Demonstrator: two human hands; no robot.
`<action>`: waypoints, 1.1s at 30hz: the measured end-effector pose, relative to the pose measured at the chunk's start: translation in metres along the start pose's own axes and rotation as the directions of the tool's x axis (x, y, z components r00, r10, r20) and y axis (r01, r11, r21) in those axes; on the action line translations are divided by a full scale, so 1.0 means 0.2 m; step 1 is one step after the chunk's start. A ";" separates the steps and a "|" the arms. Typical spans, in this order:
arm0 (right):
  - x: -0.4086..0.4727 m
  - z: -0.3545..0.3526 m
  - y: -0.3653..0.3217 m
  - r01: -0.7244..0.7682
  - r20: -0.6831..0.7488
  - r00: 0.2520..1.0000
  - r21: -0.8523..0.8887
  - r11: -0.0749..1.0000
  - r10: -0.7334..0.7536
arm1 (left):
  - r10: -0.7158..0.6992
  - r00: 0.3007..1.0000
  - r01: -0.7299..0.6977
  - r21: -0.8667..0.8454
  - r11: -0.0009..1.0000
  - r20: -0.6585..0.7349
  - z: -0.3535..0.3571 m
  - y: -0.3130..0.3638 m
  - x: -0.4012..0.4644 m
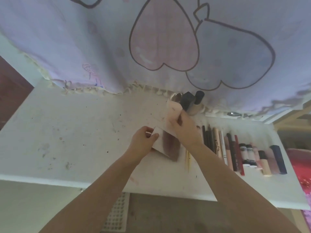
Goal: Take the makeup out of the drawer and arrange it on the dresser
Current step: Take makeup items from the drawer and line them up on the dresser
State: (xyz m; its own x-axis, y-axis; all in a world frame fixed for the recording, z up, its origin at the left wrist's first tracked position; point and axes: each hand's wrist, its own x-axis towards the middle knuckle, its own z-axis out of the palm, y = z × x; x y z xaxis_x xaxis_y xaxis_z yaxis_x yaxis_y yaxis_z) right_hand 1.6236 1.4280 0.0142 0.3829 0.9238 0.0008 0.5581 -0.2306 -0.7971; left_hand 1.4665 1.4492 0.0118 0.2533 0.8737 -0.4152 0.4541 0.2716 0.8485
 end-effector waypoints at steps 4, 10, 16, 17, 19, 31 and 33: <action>0.06 0.05 0.04 -0.036 0.008 0.999 -0.040 0.999 0.037 | 0.018 0.997 -0.005 0.172 0.985 -0.073 0.06 -0.08 -0.01; 0.02 0.04 0.03 -0.094 0.018 0.995 -0.002 0.996 0.094 | 0.199 0.978 -0.110 0.654 0.749 -0.063 0.10 -0.10 -0.03; -0.39 -0.08 -0.07 -0.098 0.048 0.995 0.187 0.977 0.090 | 0.324 0.943 -0.260 0.445 0.857 -0.072 -0.10 -0.24 -0.29; -0.53 -0.08 -0.09 -0.058 0.062 0.997 0.225 0.973 0.045 | 0.337 0.936 -0.273 0.397 0.876 -0.101 -0.15 -0.31 -0.39; -0.79 0.00 -0.08 -0.045 0.203 0.979 0.224 0.973 -0.001 | 0.276 0.943 -0.206 0.328 0.922 -0.183 -0.23 -0.49 -0.57; -1.11 0.95 0.17 -0.635 0.493 0.663 -0.027 0.772 0.562 | -0.325 0.943 0.190 0.685 0.703 0.072 -0.19 -1.15 -0.63; -1.11 0.98 0.17 -0.674 0.490 0.648 0.013 0.738 0.583 | -0.331 0.940 0.186 0.682 0.707 0.087 -0.20 -1.16 -0.64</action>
State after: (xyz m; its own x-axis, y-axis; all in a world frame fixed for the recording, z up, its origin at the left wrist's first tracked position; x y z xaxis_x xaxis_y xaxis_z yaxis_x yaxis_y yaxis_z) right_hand 1.4131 1.2748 -0.1312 0.2125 0.6137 -0.7604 0.1445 -0.7894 -0.5967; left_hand 1.2959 1.2913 -0.1187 0.1619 0.6963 -0.6993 0.9510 0.0790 0.2989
